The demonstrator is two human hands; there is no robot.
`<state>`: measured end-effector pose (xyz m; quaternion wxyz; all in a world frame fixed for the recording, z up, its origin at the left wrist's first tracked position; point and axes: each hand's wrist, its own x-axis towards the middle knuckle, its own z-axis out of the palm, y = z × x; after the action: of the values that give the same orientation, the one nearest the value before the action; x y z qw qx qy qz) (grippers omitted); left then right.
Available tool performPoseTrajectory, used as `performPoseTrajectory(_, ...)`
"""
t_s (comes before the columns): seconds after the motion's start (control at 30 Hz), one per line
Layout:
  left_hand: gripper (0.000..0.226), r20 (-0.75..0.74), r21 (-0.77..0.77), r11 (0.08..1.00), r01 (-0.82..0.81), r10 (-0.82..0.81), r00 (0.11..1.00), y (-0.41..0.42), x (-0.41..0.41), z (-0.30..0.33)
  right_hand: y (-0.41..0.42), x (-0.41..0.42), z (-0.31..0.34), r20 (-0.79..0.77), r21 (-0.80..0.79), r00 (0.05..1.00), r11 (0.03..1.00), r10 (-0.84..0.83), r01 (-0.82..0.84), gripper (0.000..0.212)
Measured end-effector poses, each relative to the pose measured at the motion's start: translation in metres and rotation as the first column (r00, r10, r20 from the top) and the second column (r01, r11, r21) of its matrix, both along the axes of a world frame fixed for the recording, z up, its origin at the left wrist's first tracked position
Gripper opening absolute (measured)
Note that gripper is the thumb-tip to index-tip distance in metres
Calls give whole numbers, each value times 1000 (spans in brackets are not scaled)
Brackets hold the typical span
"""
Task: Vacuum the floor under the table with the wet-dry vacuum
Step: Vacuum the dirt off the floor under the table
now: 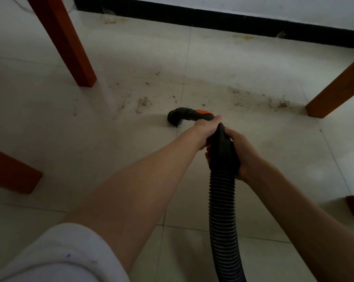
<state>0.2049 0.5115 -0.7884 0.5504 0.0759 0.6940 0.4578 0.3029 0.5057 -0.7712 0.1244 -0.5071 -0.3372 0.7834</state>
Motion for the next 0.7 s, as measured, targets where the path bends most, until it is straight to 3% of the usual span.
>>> performPoseTrajectory(0.7,60,-25,29,999,-43,44,999,-4,-47,-17,-4,-47,-15,-13,63,1000,998,26,-25,38)
